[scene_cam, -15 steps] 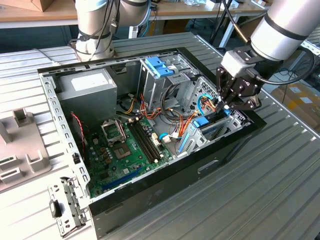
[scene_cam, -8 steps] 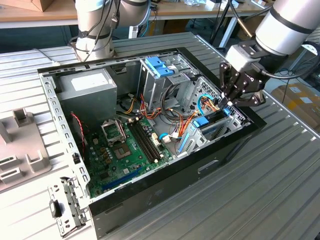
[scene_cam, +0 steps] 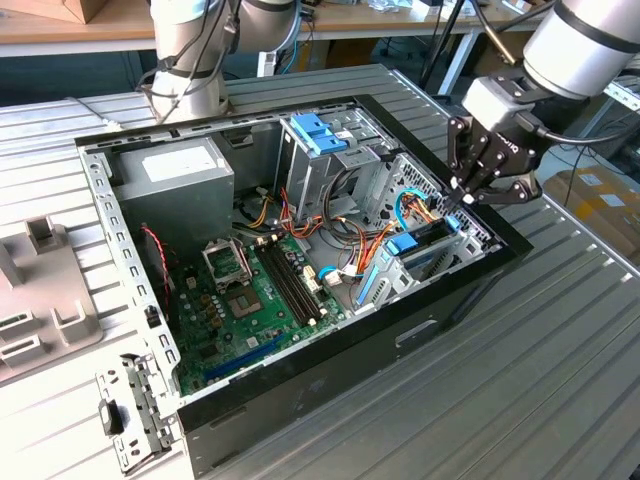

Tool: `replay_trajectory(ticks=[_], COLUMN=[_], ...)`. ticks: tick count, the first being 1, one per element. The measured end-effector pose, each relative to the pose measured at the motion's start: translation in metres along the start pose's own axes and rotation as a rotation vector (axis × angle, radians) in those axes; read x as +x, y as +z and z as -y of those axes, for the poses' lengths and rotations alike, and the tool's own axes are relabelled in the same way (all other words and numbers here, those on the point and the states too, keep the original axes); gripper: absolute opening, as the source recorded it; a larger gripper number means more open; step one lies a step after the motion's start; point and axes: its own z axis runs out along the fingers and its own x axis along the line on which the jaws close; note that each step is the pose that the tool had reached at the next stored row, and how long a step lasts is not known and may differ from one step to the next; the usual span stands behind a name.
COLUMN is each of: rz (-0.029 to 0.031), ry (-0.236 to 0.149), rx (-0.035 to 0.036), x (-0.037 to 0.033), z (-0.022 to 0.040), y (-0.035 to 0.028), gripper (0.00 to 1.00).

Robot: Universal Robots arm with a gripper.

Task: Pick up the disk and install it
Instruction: 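Insert the first disk wire, then insert the second disk wire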

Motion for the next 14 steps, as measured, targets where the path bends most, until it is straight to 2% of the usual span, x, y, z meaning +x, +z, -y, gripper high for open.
replay_trajectory(ticks=[4,10,14], rz=[0.0,-0.0001,-0.0001], ry=[0.0,0.0,0.0], rx=[-0.0004,-0.0052,-0.0052], x=[-0.0003,-0.0005,-0.0005], z=[0.0018,0.0087,0.0089], y=[-0.0031,-0.0039,-0.0039], gripper=[0.11,0.11,0.11])
